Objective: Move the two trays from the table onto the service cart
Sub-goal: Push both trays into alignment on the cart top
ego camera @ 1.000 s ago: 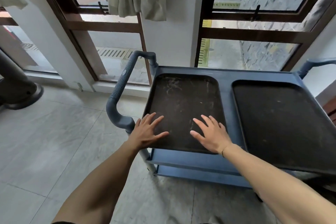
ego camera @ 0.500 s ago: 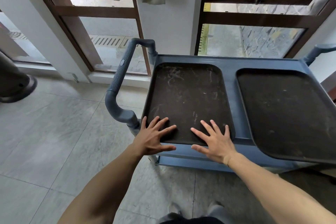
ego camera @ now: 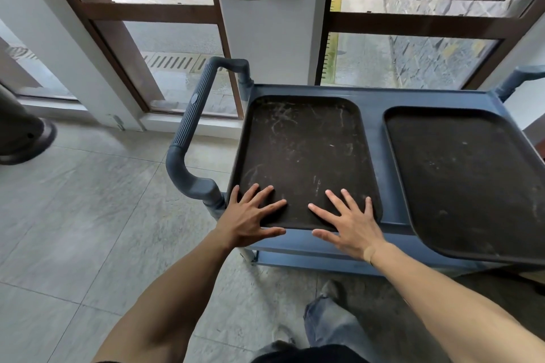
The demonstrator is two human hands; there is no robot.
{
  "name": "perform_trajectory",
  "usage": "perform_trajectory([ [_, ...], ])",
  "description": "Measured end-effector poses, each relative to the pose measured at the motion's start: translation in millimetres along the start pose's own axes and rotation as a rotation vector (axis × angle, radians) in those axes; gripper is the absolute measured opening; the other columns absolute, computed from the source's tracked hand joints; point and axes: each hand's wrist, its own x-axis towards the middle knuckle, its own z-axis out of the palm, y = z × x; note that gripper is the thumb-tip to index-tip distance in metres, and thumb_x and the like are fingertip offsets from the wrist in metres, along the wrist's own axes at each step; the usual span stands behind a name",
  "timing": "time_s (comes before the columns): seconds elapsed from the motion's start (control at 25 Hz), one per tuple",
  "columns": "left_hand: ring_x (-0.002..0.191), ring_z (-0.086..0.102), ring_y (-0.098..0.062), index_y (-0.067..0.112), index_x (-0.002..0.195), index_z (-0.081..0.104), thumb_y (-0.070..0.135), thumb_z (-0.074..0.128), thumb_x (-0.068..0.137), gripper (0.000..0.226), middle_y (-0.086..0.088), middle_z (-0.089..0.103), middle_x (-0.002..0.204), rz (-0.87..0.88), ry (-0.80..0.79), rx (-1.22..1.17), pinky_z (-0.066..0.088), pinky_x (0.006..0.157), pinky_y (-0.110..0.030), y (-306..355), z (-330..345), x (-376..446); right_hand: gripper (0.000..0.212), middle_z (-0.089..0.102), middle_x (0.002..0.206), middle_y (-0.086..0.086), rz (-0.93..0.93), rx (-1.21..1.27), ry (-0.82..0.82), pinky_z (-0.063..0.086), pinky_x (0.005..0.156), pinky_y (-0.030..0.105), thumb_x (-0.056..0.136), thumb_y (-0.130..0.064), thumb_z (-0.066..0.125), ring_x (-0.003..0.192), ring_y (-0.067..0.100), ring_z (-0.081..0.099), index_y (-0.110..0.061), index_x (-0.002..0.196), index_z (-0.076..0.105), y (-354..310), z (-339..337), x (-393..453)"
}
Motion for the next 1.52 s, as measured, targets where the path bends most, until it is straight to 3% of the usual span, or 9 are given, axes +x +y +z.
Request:
perform_trajectory([
  [0.36, 0.153, -0.004, -0.029, 0.058, 0.149, -0.001, 0.092, 0.003, 0.073, 0.083, 0.004, -0.003, 0.167, 0.013, -0.026, 0.025, -0.004, 0.117, -0.064, -7.6, -9.2, 19.6, 0.068, -0.003, 0.167, -0.001, -0.013, 0.001, -0.005, 0.004, 0.108, 0.075, 0.073, -0.087, -0.013, 0.151, 0.033, -0.006, -0.065, 0.137, -0.020, 8.4, 0.8, 23.7],
  [0.64, 0.152, -0.009, -0.026, 0.059, 0.149, -0.001, 0.089, 0.007, 0.077, 0.078, 0.007, -0.010, 0.166, -0.013, -0.108, -0.016, -0.003, 0.118, -0.062, -18.2, -7.6, 35.5, 0.062, -0.014, 0.166, -0.001, -0.020, 0.028, -0.092, 0.000, 0.107, 0.077, 0.078, -0.084, -0.004, 0.149, 0.035, -0.017, -0.069, 0.137, -0.015, 8.2, 4.8, 46.8],
  [0.88, 0.151, -0.015, -0.027, 0.060, 0.148, -0.007, 0.089, 0.005, 0.077, 0.078, 0.006, -0.015, 0.166, -0.006, -0.092, -0.008, -0.009, 0.117, -0.061, -21.7, -0.9, 37.2, 0.058, -0.021, 0.164, -0.001, -0.030, 0.045, -0.098, -0.005, 0.105, 0.077, 0.074, -0.090, -0.005, 0.147, 0.035, -0.023, -0.074, 0.126, -0.025, 8.7, 9.3, 52.7],
  [1.08, 0.150, -0.019, -0.033, 0.055, 0.147, -0.019, 0.083, 0.033, 0.083, 0.087, 0.001, -0.023, 0.164, 0.028, -0.109, 0.096, -0.004, 0.115, -0.067, -22.6, 1.2, 36.8, 0.066, -0.025, 0.163, 0.002, -0.041, 0.004, -0.117, -0.003, 0.104, 0.080, 0.079, -0.085, 0.014, 0.146, 0.039, -0.025, -0.073, 0.124, -0.032, 10.3, 8.6, 53.9],
  [1.36, 0.148, -0.020, -0.039, 0.060, 0.145, -0.017, 0.070, 0.033, 0.093, 0.073, -0.002, -0.025, 0.163, 0.050, -0.114, 0.110, -0.004, 0.113, -0.070, -18.0, 0.5, 32.5, 0.057, -0.025, 0.163, -0.001, -0.069, 0.007, -0.119, -0.003, 0.100, 0.083, 0.081, -0.077, 0.006, 0.144, 0.043, -0.027, -0.075, 0.129, -0.024, 4.2, 10.5, 50.7],
  [1.52, 0.148, -0.020, -0.041, 0.061, 0.144, -0.016, 0.068, 0.030, 0.095, 0.068, -0.001, -0.025, 0.163, 0.062, -0.105, 0.119, -0.004, 0.111, -0.072, -15.9, 2.2, 30.1, 0.056, -0.023, 0.164, -0.002, -0.067, 0.014, -0.109, -0.003, 0.099, 0.084, 0.089, -0.072, 0.016, 0.144, 0.044, -0.026, -0.075, 0.131, -0.020, 4.9, 15.0, 49.2],
])
